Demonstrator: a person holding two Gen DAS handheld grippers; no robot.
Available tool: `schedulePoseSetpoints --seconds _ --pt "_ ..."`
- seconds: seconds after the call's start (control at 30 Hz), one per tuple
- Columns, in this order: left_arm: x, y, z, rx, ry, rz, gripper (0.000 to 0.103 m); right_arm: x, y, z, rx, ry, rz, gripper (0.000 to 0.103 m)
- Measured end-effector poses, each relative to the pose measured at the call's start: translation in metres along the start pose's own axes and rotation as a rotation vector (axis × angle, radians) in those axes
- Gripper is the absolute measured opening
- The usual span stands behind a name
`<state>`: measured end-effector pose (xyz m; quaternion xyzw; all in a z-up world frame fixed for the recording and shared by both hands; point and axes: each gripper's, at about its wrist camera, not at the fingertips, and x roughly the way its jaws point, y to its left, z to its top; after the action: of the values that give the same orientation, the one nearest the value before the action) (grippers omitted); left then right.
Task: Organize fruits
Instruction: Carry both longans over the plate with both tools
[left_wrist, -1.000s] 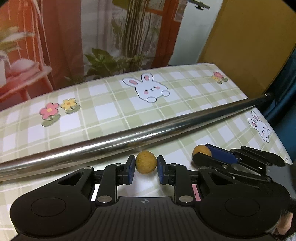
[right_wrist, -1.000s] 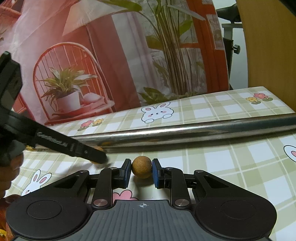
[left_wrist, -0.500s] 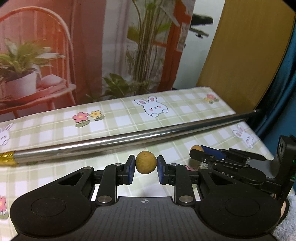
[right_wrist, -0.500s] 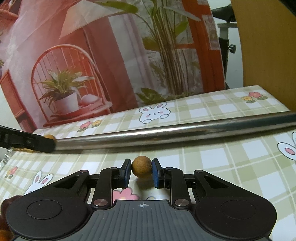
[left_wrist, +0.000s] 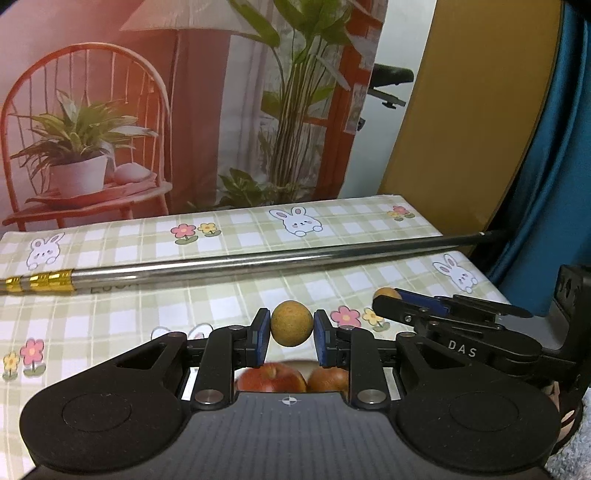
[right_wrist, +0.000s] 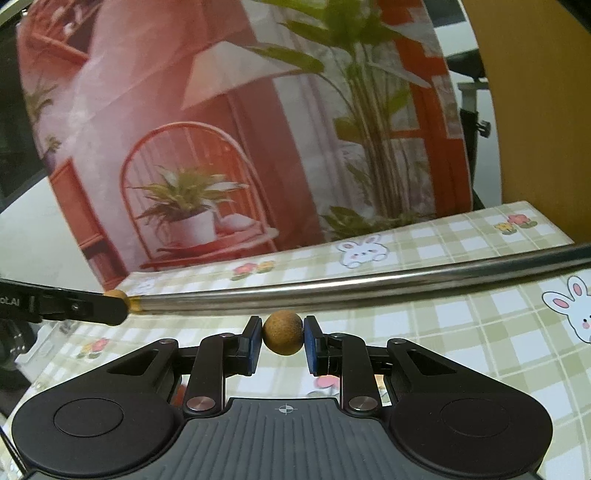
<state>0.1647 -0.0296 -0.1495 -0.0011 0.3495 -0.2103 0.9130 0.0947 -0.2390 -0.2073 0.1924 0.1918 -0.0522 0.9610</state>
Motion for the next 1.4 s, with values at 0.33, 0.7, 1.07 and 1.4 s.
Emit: schedulePoseSetpoints --seconds 0.33,0.7,1.07,1.4 --pt "-0.032 -0.003 -0.034 -0.055 -0.013 -0.006 0.026 -0.031 0.033 -0.011 -0.044 0.008 0.038 0.022" --pt "-0.035 0.002 -0.054 -0.091 0.011 0.011 0.026 -0.046 0.057 -0.027 -0.073 0.018 0.066 0.022" --pt "-0.026 0.008 -0.062 -0.112 0.04 0.011 0.026 -0.046 0.065 -0.03 -0.084 0.034 0.075 0.022" --pt "-0.016 0.011 -0.065 -0.109 0.058 0.004 0.026 -0.033 0.07 -0.03 -0.088 0.068 0.087 0.022"
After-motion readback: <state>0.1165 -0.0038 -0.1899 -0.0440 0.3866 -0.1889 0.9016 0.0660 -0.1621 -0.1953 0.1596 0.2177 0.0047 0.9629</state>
